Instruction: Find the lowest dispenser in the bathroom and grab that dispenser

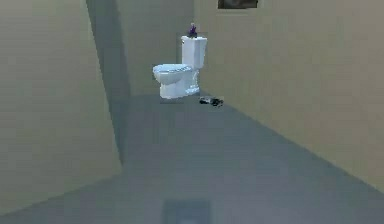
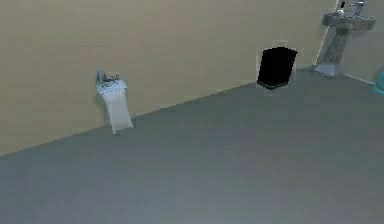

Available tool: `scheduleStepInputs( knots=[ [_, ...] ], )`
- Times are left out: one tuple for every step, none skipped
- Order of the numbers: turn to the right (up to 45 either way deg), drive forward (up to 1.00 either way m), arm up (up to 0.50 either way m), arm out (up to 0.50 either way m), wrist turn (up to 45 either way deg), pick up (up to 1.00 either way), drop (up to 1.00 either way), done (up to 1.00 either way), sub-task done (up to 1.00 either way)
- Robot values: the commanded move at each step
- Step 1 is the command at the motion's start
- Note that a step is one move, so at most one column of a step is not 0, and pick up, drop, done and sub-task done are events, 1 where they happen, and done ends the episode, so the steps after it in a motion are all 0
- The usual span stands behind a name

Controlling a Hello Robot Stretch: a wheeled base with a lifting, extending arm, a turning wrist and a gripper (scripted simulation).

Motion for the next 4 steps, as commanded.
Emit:
scheduleStepInputs(
  knots=[
    [0.0, 1.00, 0.00, 0.00, 0.0, 0.00, 0.00, 0.00, 0.00],
    [0.0, 1.00, 0.00, 0.00, 0.0, 0.00, 0.00, 0.00, 0.00],
    [0.0, 1.00, 0.00, 0.00, 0.0, 0.00, 0.00, 0.00, 0.00],
    [45.0, 0.00, 0.00, 0.00, 0.0, 0.00, 0.00, 0.00, 0.00]
  ],
)
